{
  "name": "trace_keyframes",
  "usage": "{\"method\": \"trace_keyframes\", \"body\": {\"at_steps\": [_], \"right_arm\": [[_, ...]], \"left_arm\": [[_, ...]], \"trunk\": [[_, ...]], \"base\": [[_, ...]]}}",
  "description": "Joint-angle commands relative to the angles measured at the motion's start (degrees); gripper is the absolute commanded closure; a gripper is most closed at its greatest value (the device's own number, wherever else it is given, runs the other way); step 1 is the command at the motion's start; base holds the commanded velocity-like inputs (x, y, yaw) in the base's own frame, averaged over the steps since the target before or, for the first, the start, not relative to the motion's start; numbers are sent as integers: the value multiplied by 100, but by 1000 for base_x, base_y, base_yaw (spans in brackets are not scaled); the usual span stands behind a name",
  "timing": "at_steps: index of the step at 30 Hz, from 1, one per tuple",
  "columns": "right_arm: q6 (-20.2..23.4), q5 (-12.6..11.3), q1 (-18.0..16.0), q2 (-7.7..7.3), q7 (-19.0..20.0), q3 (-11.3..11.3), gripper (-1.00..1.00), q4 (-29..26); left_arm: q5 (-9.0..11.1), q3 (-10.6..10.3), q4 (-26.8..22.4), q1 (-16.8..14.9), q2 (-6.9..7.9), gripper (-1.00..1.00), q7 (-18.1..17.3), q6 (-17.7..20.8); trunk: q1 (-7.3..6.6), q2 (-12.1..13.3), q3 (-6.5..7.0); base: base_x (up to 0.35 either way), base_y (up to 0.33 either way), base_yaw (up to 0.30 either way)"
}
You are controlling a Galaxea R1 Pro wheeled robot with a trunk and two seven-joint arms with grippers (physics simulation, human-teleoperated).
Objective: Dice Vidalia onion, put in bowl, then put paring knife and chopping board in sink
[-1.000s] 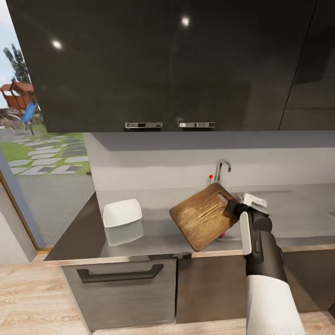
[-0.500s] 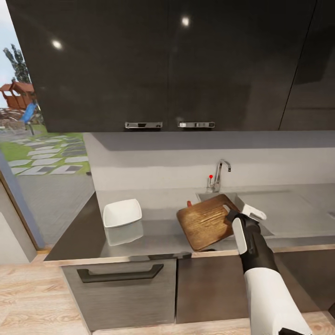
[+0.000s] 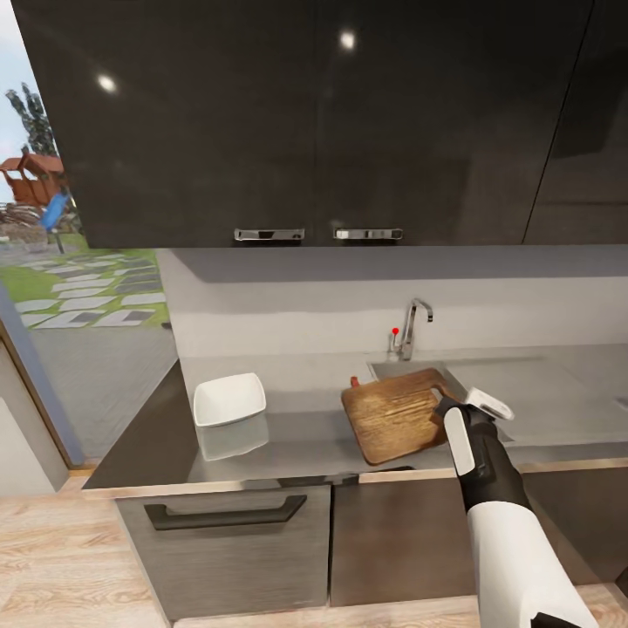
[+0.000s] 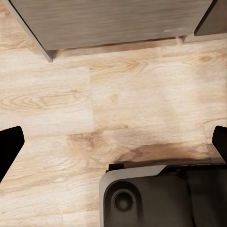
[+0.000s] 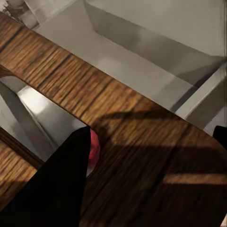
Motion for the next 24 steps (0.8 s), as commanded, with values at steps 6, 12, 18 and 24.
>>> {"method": "trace_keyframes", "body": {"at_steps": [6, 12, 18, 24], "right_arm": [[-217, -77, -4, 12, -461, -5, 100, 6], [-852, -127, -3, 17, -1011, -1, 100, 317], [-894, -188, -3, 17, -1047, 3, 100, 358], [-897, -637, -2, -22, -1036, 15, 100, 360]], "left_arm": [[0, -9, -5, -1, 4, -100, -1, -10], [-1, -9, -5, 0, 4, -100, -1, -10], [-1, -9, -5, -2, 4, -100, -1, -10], [-1, -8, -5, 1, 4, -100, -1, -10]], "trunk": [[3, -11, -11], [3, -11, -11], [3, -11, -11], [3, -11, -11]], "base": [[0, 0, 0], [0, 0, 0], [0, 68, 0], [0, 110, 0]]}}
